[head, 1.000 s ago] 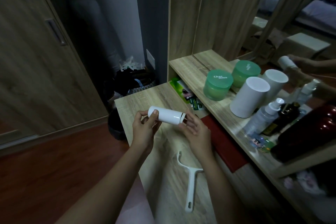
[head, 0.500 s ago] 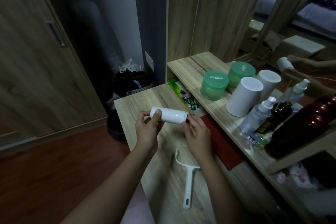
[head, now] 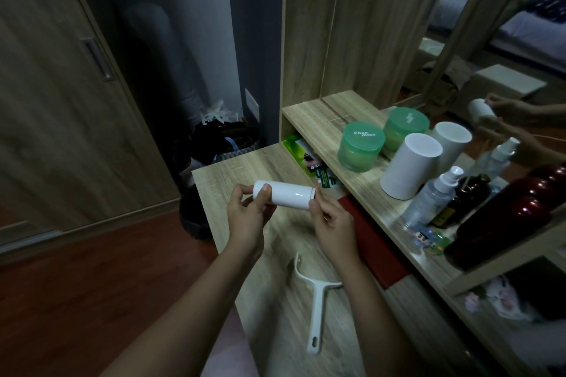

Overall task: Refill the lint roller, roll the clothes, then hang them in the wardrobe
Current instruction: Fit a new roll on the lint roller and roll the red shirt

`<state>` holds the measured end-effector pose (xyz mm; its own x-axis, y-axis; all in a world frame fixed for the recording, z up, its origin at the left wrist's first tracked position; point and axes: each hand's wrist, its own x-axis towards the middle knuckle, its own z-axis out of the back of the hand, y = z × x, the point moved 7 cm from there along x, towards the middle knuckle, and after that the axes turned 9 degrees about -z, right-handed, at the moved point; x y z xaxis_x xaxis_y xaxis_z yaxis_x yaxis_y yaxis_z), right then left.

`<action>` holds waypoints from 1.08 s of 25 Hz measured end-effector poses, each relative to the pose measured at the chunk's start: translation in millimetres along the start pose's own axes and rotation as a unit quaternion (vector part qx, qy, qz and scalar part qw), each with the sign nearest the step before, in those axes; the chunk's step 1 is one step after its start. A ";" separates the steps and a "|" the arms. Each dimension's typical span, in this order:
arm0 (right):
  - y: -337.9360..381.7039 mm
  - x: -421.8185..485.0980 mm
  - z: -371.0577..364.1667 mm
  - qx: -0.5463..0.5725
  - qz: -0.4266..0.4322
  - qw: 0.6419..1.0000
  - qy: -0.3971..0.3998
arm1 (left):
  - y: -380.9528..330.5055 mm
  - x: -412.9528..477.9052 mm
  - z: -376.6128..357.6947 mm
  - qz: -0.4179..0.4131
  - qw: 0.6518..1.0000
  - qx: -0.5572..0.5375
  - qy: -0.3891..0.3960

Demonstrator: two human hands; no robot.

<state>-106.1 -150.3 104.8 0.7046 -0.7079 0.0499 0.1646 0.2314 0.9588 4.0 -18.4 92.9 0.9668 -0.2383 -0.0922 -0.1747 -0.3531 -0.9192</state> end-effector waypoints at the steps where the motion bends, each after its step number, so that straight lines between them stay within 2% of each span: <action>1: -1.9 0.2 -0.8 0.000 -0.001 1.000 0.006 | -0.6 0.0 0.4 -0.002 1.000 0.003 0.003; 7: -2.2 -4.0 -10.8 0.043 -0.013 0.999 0.015 | -2.7 -8.0 -2.7 -0.005 1.000 -0.011 -0.016; 10: -0.4 -5.7 -12.0 0.054 0.017 0.998 -0.028 | 4.3 -12.2 -6.7 0.029 0.998 -0.051 -0.007; 13: 10.0 -4.7 -4.6 0.038 0.052 0.996 -0.061 | 14.1 -12.9 -6.9 0.079 0.996 -0.045 0.027; 17: 14.6 -1.0 10.1 0.018 0.085 0.993 -0.076 | 7.6 -9.4 -12.2 0.125 0.982 0.055 0.133; 20: 5.2 1.6 16.9 0.084 0.034 0.994 -0.053 | 0.9 -9.2 -18.1 0.156 0.946 0.146 0.245; 27: -0.8 9.1 9.6 0.032 0.019 0.999 -0.009 | 0.0 -21.8 -22.7 0.175 0.888 0.199 0.377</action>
<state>-106.5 -163.4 107.2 0.6968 -0.7114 0.0914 0.0925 0.2155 0.9721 -21.3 -33.7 103.6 0.4406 -0.8611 -0.2539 -0.2148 0.1735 -0.9611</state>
